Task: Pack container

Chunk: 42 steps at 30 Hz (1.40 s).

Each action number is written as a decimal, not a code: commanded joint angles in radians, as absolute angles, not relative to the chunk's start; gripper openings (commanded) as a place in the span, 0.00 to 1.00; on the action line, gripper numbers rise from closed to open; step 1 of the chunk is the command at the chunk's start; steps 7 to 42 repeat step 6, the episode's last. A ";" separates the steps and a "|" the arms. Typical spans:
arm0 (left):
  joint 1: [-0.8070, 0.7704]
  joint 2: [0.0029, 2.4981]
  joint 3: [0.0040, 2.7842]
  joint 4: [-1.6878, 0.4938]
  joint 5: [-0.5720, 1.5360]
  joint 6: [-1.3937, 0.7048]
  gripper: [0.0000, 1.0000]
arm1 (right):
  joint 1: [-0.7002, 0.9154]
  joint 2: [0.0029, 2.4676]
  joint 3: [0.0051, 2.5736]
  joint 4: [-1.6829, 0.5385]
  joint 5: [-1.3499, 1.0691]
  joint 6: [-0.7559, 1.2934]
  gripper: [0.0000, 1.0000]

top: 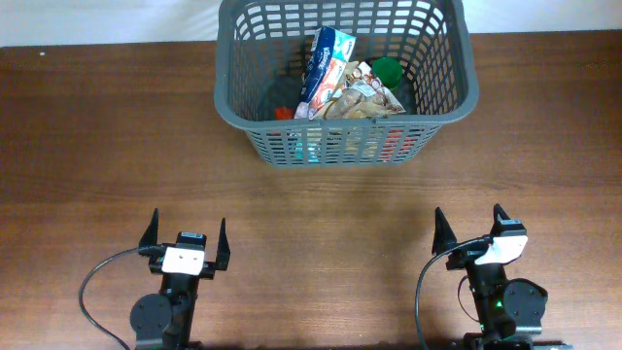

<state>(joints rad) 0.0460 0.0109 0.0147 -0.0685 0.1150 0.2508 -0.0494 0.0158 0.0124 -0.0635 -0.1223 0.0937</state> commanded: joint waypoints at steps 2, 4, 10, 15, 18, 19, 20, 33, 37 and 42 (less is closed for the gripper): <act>0.042 0.006 0.009 -0.072 0.107 0.260 0.99 | -0.038 0.004 0.006 -0.067 -0.121 0.086 0.99; 0.042 0.006 0.009 -0.072 0.107 0.260 0.99 | -0.038 0.004 0.006 -0.067 -0.121 0.086 0.99; 0.042 0.006 0.009 -0.072 0.107 0.260 0.99 | -0.038 0.004 0.006 -0.067 -0.121 0.086 0.99; 0.042 0.006 0.009 -0.072 0.107 0.260 0.99 | -0.038 0.004 0.006 -0.067 -0.121 0.086 0.99; 0.042 0.006 0.009 -0.072 0.107 0.260 0.99 | -0.038 0.004 0.006 -0.067 -0.121 0.086 0.99; 0.042 0.006 0.009 -0.072 0.107 0.260 0.99 | -0.038 0.004 0.006 -0.067 -0.121 0.086 0.99; 0.042 0.006 0.009 -0.072 0.107 0.260 0.99 | -0.038 0.004 0.006 -0.067 -0.121 0.086 0.99; 0.042 0.006 0.009 -0.072 0.107 0.260 0.99 | -0.038 0.004 0.006 -0.067 -0.121 0.086 0.99; 0.042 0.006 0.009 -0.072 0.107 0.260 0.99 | -0.038 0.004 0.006 -0.067 -0.121 0.086 0.99; 0.042 0.006 0.009 -0.072 0.107 0.260 0.99 | -0.038 0.004 0.006 -0.067 -0.121 0.086 0.99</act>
